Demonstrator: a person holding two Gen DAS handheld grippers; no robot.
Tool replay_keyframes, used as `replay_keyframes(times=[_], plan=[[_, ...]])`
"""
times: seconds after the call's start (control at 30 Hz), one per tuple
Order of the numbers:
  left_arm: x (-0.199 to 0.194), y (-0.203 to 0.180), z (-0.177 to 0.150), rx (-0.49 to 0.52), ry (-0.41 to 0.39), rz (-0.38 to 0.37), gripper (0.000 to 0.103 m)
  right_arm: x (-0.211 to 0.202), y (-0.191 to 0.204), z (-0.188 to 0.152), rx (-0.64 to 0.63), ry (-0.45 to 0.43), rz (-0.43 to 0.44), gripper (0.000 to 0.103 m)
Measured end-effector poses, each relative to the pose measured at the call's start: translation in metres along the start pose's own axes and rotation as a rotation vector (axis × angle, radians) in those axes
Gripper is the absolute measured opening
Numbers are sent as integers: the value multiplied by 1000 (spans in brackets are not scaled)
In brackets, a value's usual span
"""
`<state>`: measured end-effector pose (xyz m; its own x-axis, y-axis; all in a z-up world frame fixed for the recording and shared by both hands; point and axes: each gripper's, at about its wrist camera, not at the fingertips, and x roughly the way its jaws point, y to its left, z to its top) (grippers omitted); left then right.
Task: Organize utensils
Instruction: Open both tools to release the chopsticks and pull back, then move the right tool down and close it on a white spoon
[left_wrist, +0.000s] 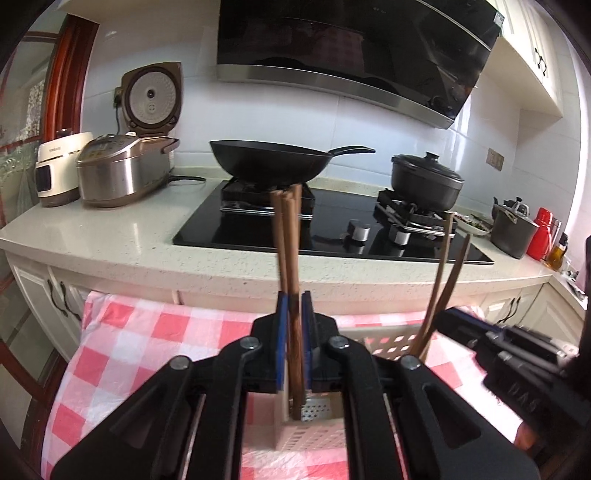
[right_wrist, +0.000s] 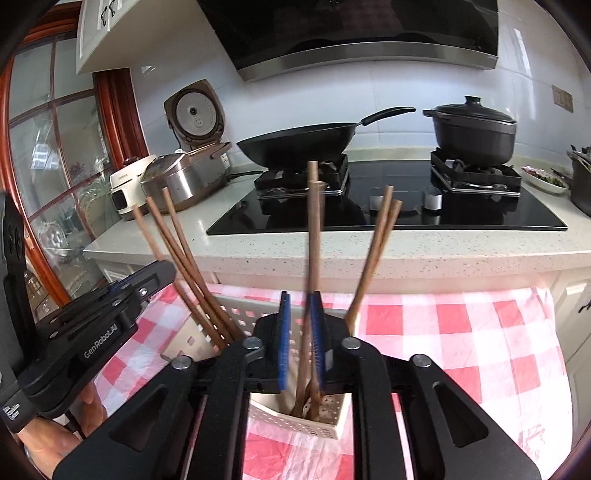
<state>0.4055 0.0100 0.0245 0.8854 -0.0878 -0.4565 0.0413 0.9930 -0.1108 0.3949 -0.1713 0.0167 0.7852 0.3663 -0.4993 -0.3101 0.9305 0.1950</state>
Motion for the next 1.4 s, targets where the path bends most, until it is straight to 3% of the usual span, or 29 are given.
replay_keyframes(times=[0.03,0.07,0.17,0.23,0.33,0.43,0.63,1.03,1.2,1.4], plan=[[-3,3,-2,-5,-6,9,23,-3,-2,-1,6,-9,-4,37],[-7,6,-4,-12,-14,16,26,-8,-5,-2,14,-21,-7,42],[-24,15,-13,-28,-43,42,38,-24,-12,-9,22,-53,-17,43],[-39,22,-20,-45,-64,71,55,-35,-16,-17,20,-63,-34,43],[-64,29,-36,-61,-91,101,69,-51,-22,-34,37,-57,-40,43],[-85,34,-55,-59,-90,124,78,-65,-27,-53,61,-50,-46,43],[-121,34,-94,-52,-65,127,86,-88,-33,-99,96,-20,-52,43],[-159,8,-183,-5,38,92,87,-115,-20,-183,56,83,-41,43],[-165,6,-193,4,35,122,87,-116,-1,-205,-7,136,14,43],[-184,21,-182,-26,-31,168,87,-105,35,-216,-83,198,97,44]])
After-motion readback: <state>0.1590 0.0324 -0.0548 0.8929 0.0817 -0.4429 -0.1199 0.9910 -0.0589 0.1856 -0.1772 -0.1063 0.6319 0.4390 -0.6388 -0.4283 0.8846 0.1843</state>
